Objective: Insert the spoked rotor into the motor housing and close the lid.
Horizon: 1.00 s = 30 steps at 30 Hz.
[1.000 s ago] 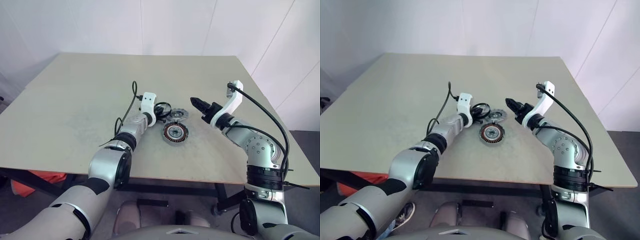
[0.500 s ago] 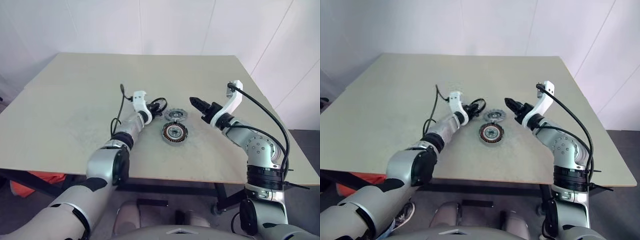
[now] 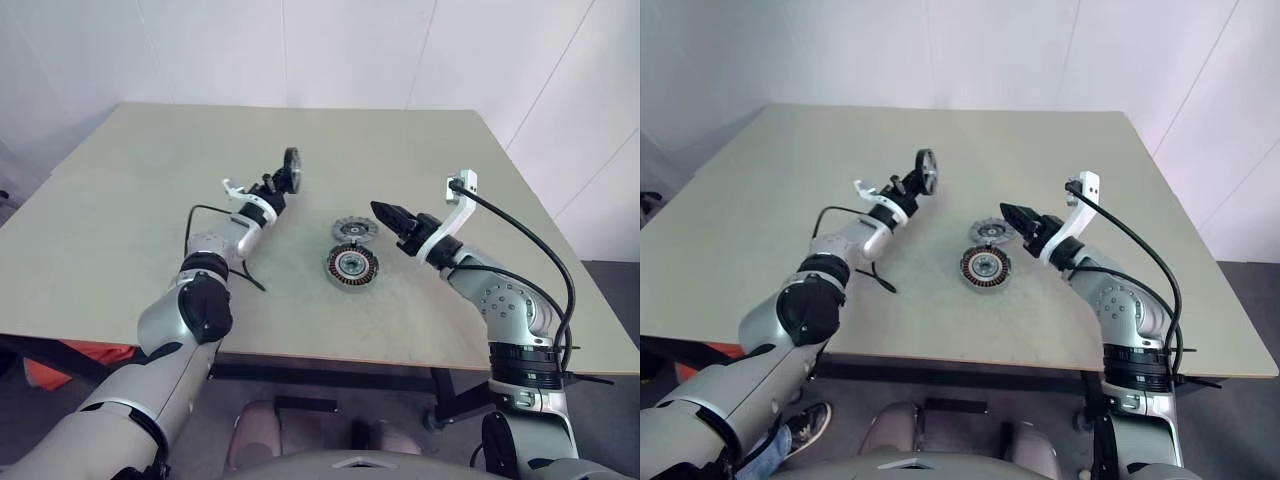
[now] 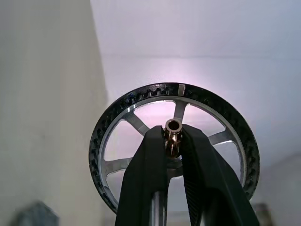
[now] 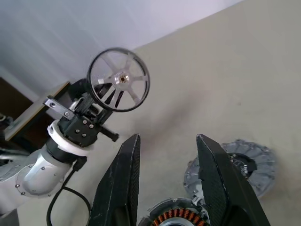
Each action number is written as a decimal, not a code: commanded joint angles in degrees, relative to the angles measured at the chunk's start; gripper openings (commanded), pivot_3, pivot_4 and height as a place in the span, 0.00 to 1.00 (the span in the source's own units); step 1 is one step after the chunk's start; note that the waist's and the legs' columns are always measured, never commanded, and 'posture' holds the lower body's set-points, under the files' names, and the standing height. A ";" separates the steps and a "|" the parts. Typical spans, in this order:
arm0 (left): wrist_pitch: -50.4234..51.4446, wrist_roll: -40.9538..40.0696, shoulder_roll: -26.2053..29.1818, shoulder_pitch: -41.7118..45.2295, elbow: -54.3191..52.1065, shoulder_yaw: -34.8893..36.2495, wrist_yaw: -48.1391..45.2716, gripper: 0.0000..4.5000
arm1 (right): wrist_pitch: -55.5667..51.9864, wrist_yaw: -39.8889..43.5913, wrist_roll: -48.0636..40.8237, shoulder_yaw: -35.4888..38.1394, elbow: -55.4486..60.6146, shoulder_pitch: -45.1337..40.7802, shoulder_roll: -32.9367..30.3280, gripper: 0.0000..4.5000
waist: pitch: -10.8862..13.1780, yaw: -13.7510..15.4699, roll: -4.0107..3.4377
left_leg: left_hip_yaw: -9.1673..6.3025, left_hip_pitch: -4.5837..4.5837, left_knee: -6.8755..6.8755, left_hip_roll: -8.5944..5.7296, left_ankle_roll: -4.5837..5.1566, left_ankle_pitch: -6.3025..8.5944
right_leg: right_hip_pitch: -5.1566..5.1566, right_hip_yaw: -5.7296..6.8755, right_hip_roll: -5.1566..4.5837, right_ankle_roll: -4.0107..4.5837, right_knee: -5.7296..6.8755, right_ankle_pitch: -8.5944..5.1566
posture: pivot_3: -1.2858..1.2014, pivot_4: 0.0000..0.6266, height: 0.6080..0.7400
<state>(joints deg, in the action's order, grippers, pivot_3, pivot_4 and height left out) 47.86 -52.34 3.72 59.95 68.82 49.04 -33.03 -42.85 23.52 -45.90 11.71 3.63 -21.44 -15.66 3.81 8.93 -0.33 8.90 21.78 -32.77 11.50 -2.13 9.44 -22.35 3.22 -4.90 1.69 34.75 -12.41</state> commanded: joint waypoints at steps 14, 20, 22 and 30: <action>16.92 -11.63 -8.75 -5.28 -7.96 1.48 -1.63 0.08 | 10.74 -1.70 -1.25 7.77 -3.32 -7.26 5.85 0.46 | 0.02 -0.15 -0.01 | 0.10 -0.01 0.01 -0.02 0.17 0.09 | -0.01 0.01 -0.05 0.00 -0.05 0.00 | 0.52 0.00 1.00; 16.30 -12.64 -9.39 -5.64 -8.64 1.14 -0.93 0.07 | 8.73 -0.38 -4.25 7.51 -1.86 -7.16 6.49 0.68 | 0.02 -0.26 0.00 | 0.11 0.03 -0.01 -0.12 0.30 0.15 | -0.01 0.02 -0.17 -0.02 -0.09 -0.01 | 0.52 0.00 1.00; 16.20 -12.79 -9.44 -5.68 -8.66 1.00 -0.81 0.07 | 7.87 0.21 -4.67 6.49 -1.08 -6.83 6.59 0.83 | 0.03 -0.33 -0.01 | 0.11 0.00 0.00 -0.09 0.29 0.15 | -0.01 0.02 -0.14 -0.04 -0.08 -0.01 | 0.52 0.00 1.00; 15.74 -12.70 -9.58 -5.49 -8.66 -0.08 -0.20 0.07 | 8.18 3.22 3.07 -3.29 1.54 -4.08 4.34 0.99 | 0.03 -0.26 -0.01 | 0.07 -0.01 0.01 -0.08 0.25 0.13 | 0.01 0.02 -0.12 -0.09 -0.08 -0.04 | 0.52 0.00 1.00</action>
<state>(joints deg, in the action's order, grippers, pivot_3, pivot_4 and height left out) 63.53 -63.94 -5.79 53.50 61.98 49.46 -33.01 -35.61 25.90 -43.70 9.16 2.52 -25.08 -10.79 3.84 8.67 -0.34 8.97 21.78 -32.76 11.40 -1.87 9.57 -22.34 3.23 -5.03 1.58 34.67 -12.46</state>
